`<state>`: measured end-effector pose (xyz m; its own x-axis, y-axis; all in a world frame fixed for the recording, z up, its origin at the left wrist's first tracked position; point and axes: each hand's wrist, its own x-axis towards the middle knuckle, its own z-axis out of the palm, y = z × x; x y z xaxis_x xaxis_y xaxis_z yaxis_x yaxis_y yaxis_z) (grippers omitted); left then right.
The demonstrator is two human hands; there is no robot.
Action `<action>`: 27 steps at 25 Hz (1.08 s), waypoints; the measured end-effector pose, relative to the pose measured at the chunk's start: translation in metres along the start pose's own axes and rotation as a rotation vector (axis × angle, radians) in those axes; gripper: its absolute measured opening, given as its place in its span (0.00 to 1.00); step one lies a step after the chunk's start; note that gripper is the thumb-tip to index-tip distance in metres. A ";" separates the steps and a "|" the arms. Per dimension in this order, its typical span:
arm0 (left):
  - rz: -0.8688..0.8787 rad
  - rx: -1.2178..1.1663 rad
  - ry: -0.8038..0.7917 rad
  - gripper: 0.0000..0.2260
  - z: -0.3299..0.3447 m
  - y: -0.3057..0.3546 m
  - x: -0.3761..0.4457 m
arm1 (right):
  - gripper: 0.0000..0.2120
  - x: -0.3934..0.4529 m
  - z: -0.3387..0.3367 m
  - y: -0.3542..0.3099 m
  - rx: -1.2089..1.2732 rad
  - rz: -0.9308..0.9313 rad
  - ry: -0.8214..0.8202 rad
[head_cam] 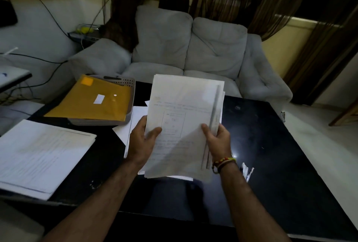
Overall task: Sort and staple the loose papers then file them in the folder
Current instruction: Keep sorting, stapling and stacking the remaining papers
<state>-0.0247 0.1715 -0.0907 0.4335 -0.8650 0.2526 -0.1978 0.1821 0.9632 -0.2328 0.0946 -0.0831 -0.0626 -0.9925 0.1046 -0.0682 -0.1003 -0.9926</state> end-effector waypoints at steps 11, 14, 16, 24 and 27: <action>0.529 0.304 0.212 0.28 0.002 0.060 0.017 | 0.27 -0.023 0.023 -0.064 -0.349 -0.707 0.162; 0.581 0.337 0.253 0.14 0.004 0.067 0.020 | 0.13 -0.010 0.022 -0.090 -0.590 -0.891 0.271; 0.578 0.316 0.279 0.11 0.005 0.063 0.016 | 0.07 -0.008 0.019 -0.089 -0.560 -0.951 0.275; 0.071 -0.098 0.243 0.18 0.011 0.039 0.006 | 0.14 -0.019 0.011 -0.042 0.055 -0.176 0.020; -0.019 -0.099 0.275 0.12 0.011 0.035 0.011 | 0.20 -0.016 0.015 -0.037 -0.085 -0.132 -0.001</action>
<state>-0.0368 0.1634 -0.0552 0.6608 -0.7121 0.2371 -0.1069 0.2234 0.9689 -0.2144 0.1133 -0.0485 -0.0468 -0.9712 0.2336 -0.1595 -0.2236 -0.9616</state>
